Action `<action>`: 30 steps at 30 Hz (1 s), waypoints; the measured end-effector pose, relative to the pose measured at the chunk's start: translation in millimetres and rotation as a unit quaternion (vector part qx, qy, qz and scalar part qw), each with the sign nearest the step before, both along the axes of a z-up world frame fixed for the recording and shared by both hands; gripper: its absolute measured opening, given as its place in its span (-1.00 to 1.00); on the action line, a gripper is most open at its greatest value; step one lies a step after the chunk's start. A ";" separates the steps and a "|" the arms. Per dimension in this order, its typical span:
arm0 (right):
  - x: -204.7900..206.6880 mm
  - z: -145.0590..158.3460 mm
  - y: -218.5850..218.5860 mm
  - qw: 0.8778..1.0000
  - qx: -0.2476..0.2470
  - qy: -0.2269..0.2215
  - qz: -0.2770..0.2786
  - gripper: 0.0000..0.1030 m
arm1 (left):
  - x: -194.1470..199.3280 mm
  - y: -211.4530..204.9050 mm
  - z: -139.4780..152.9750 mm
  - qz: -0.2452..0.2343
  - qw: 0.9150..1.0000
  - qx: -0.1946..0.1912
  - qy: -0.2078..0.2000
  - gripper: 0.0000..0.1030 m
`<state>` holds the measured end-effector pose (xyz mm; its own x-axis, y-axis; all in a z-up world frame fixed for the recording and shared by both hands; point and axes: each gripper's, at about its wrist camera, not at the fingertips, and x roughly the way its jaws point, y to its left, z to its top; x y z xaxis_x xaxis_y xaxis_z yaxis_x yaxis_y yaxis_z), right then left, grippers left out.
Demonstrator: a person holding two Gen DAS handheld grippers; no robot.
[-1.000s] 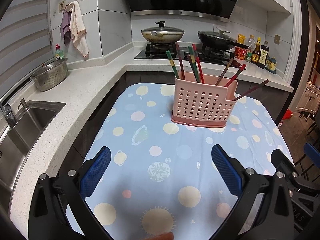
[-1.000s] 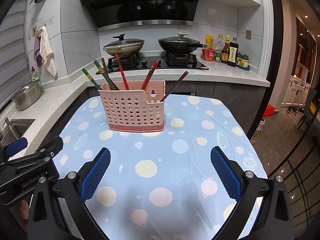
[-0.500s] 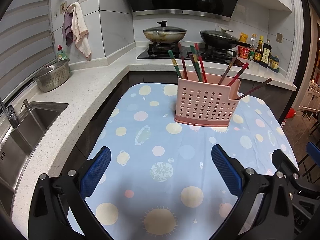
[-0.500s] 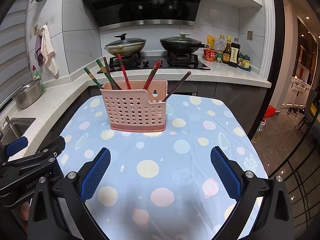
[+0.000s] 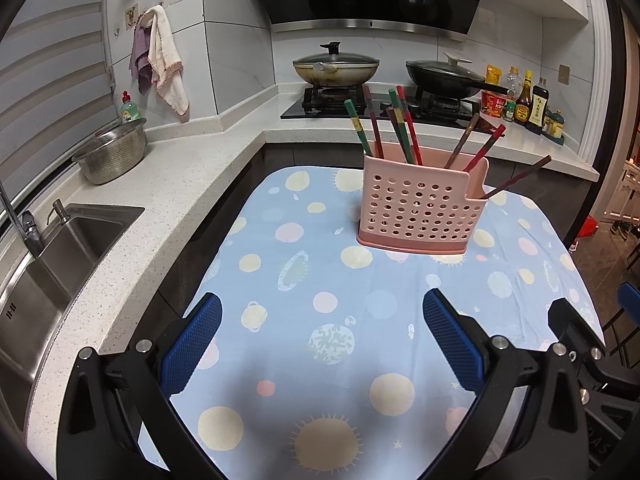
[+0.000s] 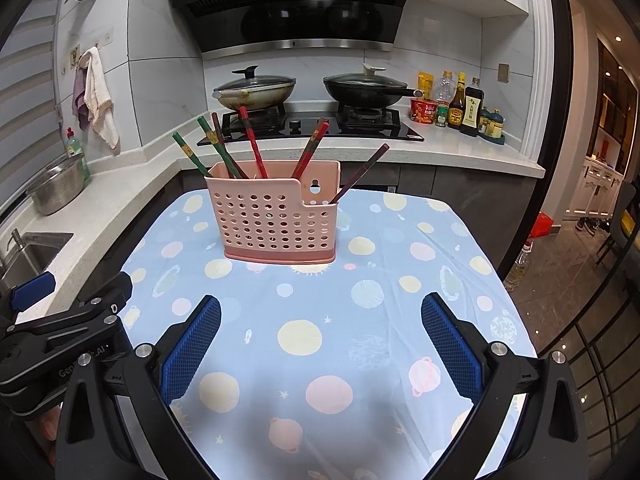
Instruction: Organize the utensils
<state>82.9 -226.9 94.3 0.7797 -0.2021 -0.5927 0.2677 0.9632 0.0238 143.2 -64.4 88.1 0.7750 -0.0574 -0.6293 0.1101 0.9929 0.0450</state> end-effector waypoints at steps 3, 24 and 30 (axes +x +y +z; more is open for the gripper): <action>-0.7 0.2 0.7 1.000 0.000 0.001 0.000 0.88 | 0.2 0.9 0.2 0.000 1.000 0.000 0.000 0.87; -0.4 -0.1 -2.2 1.000 -0.001 0.002 -0.001 0.88 | -0.2 -0.8 0.7 0.000 1.000 0.002 -0.001 0.87; -0.5 -0.1 -2.3 1.000 -0.001 0.002 -0.001 0.88 | 0.5 -0.7 1.4 -0.001 1.000 0.004 -0.002 0.87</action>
